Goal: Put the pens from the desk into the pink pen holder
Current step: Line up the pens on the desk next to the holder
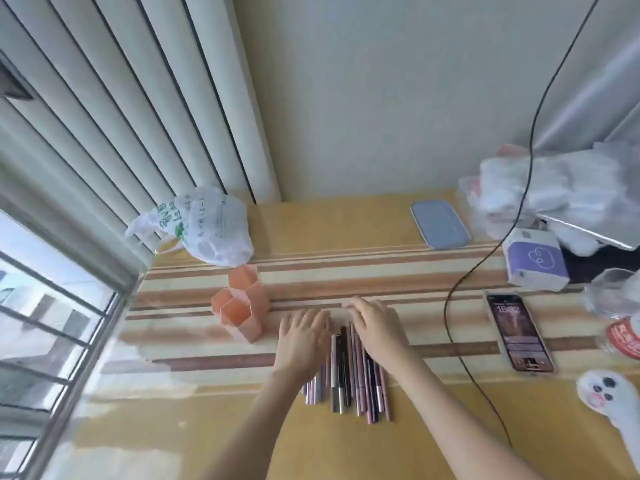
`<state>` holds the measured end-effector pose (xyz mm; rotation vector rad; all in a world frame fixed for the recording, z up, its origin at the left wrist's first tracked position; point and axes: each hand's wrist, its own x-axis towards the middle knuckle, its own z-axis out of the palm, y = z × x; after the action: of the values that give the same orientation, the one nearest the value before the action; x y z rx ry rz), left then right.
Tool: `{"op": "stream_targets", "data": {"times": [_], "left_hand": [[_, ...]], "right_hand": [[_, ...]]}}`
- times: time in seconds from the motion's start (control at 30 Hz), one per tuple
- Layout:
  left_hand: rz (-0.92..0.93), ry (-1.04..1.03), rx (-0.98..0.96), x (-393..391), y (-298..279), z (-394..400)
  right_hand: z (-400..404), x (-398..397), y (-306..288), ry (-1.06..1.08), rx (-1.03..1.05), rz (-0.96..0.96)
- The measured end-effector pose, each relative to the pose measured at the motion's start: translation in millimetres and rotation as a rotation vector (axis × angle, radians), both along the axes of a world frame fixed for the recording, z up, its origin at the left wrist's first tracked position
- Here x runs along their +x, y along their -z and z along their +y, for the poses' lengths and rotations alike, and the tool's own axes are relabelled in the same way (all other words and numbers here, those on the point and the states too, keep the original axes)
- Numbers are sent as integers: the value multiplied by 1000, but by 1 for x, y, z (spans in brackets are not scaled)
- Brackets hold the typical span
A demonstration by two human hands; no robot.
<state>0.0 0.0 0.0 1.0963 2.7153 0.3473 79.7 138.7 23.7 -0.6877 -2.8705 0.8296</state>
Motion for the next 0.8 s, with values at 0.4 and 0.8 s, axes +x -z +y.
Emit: {"op": "stream_targets", "data": {"times": [0.4,0.8], "left_hand": [[26,-83,544,-24,84,0],[170,-205,997,-6,66,-33]], "right_hand": [[-16,-38,96,40,343,156],[-35,-38,92,29,380,290]]}}
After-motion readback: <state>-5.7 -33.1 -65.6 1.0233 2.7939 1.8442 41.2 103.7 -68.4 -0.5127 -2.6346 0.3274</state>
